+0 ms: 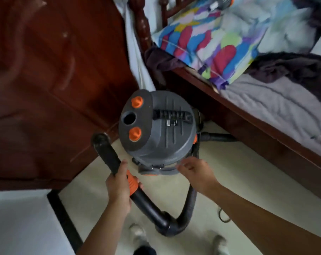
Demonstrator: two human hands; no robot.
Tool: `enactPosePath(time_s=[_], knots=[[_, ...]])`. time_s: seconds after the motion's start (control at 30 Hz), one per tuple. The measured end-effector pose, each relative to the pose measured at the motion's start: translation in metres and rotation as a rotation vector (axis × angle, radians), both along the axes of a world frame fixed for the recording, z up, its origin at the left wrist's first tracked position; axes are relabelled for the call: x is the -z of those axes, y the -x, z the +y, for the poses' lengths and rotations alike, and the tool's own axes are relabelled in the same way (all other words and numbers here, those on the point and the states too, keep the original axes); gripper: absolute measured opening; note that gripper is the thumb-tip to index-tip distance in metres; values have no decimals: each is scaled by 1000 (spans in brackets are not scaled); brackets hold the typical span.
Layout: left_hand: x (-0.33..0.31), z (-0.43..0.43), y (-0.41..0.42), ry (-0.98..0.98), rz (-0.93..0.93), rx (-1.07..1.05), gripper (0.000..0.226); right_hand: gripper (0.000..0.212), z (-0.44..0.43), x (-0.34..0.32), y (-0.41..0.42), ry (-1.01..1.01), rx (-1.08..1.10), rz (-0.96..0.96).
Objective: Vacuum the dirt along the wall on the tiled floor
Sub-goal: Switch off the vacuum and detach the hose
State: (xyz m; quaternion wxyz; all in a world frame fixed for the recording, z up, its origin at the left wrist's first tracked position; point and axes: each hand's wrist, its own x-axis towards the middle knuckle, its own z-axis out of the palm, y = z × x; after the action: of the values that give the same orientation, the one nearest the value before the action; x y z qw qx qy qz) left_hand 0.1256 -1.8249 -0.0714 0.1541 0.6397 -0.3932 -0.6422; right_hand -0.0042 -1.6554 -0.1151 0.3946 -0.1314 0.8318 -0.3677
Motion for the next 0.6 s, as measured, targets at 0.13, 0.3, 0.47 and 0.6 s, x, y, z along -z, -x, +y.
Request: enactPosePath(time_s=[0.13, 0.3, 0.47, 0.6], knots=[[-18, -47, 41, 84, -60, 214, 18, 26, -67, -16, 31, 205, 440, -257], [-8, -119, 89, 96, -117, 410, 15, 43, -148, -13, 80, 359, 971, -523], [6, -185, 115, 124, -137, 562, 25, 51, -195, 10, 102, 534, 1473, -652], [17, -216, 139, 212, -156, 682, 30, 20, -202, 15, 103, 628, 1582, -632]])
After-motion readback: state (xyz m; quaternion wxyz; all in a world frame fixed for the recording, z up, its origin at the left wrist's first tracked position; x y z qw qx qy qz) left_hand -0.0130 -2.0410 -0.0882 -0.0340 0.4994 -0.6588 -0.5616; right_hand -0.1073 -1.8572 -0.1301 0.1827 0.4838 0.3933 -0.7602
